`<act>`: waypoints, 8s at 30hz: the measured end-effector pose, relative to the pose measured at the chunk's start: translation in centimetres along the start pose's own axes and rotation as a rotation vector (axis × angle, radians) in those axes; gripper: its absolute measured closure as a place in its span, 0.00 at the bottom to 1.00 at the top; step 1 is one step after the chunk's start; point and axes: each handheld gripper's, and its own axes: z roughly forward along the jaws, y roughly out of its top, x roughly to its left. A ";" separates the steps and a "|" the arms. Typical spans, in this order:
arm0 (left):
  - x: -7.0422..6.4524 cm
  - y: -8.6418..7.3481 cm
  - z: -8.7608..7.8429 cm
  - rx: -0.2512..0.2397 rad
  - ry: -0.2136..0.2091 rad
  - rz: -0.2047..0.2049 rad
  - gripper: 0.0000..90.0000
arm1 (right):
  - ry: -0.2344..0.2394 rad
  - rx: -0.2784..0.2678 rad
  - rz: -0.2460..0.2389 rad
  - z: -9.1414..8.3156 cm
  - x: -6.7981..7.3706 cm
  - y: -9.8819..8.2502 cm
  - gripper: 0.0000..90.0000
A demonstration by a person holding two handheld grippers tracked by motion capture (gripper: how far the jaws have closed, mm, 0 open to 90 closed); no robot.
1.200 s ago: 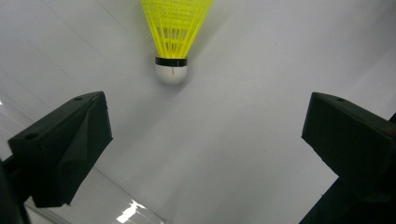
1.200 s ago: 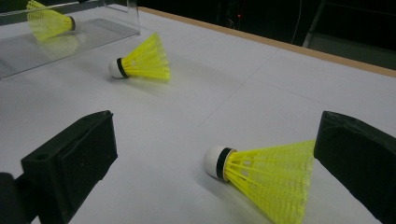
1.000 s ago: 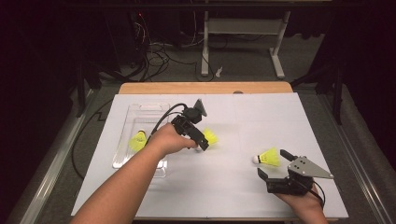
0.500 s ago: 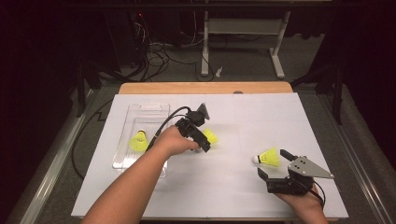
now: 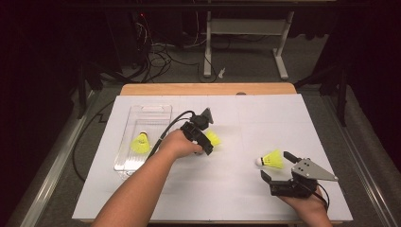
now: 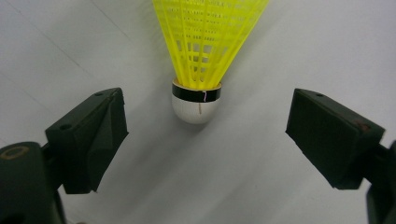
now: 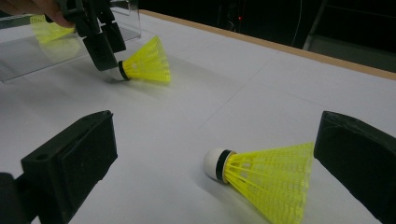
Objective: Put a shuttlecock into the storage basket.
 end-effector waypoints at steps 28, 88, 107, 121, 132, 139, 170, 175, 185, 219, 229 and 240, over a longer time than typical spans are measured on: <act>0.2 0.4 1.6 0.025 -0.002 -0.003 0.64 | 0.000 0.002 0.002 0.0 0.0 -0.1 0.00; -1.3 -4.9 -5.7 -0.068 -0.066 0.008 0.72 | 0.005 0.005 -0.009 0.1 0.4 0.0 0.00; 1.9 -7.4 -9.3 -0.112 -0.026 -0.089 0.72 | 0.005 0.007 -0.006 0.2 0.4 0.0 0.00; 4.1 -8.7 -10.8 -0.138 0.005 -0.155 0.72 | 0.007 0.006 -0.005 0.1 0.4 0.0 0.00; 6.5 -9.9 -11.3 -0.147 0.028 -0.237 0.72 | 0.006 0.006 -0.005 0.1 0.4 0.0 0.00; 7.9 -10.3 -11.3 -0.157 0.028 -0.280 0.72 | 0.007 0.006 -0.004 0.1 0.3 0.0 0.00; 9.6 -9.8 -7.2 -0.126 0.045 -0.376 0.72 | 0.010 0.011 -0.010 0.2 0.3 0.0 0.00; 10.2 -10.0 -6.6 -0.136 0.042 -0.399 0.72 | 0.009 0.014 -0.010 0.2 0.3 -0.1 0.00; 10.1 -9.7 -5.0 -0.125 0.036 -0.406 0.72 | 0.009 0.019 -0.012 0.3 0.3 -0.2 0.00; 10.7 -9.4 -2.7 -0.079 0.028 -0.417 0.71 | 0.011 0.026 -0.010 0.4 0.4 -0.3 0.00; 10.5 -9.3 -2.4 -0.073 0.027 -0.402 0.69 | 0.012 0.025 -0.011 0.4 0.4 -0.2 0.00; 10.0 -9.6 -3.4 -0.092 0.025 -0.391 0.58 | 0.013 0.022 -0.012 0.4 0.4 -0.2 0.00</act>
